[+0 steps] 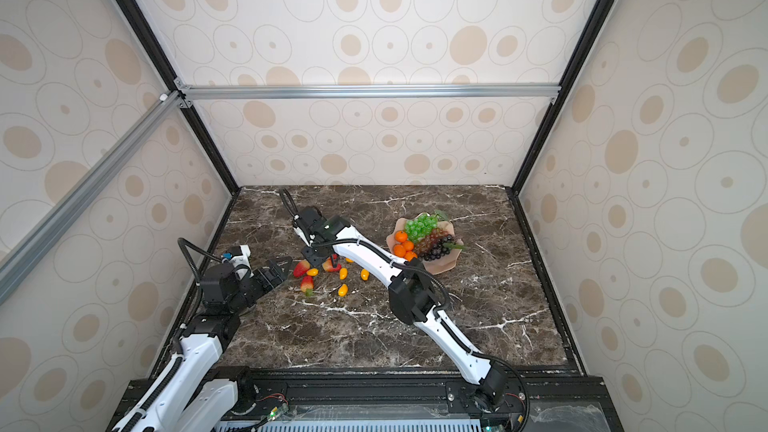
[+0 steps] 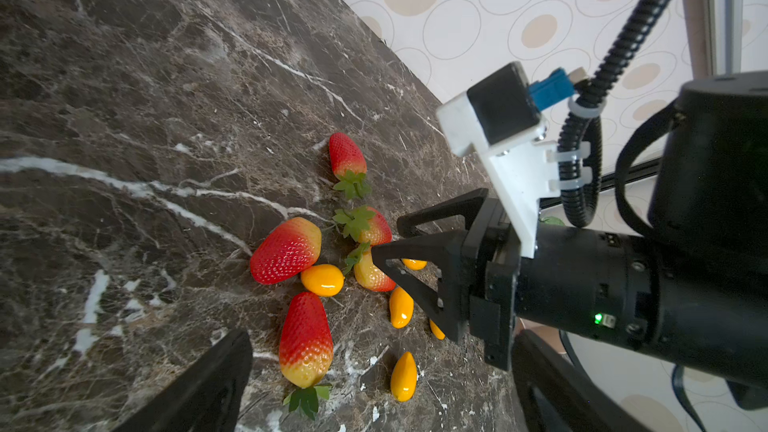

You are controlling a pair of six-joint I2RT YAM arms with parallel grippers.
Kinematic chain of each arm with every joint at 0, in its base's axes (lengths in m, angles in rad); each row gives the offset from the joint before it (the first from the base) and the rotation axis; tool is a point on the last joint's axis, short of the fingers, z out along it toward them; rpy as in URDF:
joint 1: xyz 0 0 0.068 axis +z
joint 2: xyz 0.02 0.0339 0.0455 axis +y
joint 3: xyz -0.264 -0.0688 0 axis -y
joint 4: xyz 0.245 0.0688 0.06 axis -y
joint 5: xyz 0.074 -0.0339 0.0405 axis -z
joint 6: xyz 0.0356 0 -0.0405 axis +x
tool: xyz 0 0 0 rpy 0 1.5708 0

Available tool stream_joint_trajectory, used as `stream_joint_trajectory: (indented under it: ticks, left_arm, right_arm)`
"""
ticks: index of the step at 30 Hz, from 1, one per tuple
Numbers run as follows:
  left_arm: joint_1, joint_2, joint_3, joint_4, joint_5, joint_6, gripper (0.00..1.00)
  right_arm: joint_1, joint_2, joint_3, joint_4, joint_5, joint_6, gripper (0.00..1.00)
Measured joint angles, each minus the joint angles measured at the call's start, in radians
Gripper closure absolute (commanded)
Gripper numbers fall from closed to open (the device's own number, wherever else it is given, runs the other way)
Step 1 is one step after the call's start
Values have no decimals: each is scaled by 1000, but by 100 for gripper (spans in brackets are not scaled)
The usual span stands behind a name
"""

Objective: Place and organize the fake fruits in the fruit bowl

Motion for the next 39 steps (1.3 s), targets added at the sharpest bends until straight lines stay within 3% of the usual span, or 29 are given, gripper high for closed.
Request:
stream_joint_trajectory:
  ticks: [12,39]
  left_arm:
    - [29,-23,-12,0,31,-3,2]
    - [36,-34,-14,-1,53,-3,2]
  right_arm:
    - [0,89,86,-14,15,-14,56]
    - [5,125,89,-21,64,-17,61]
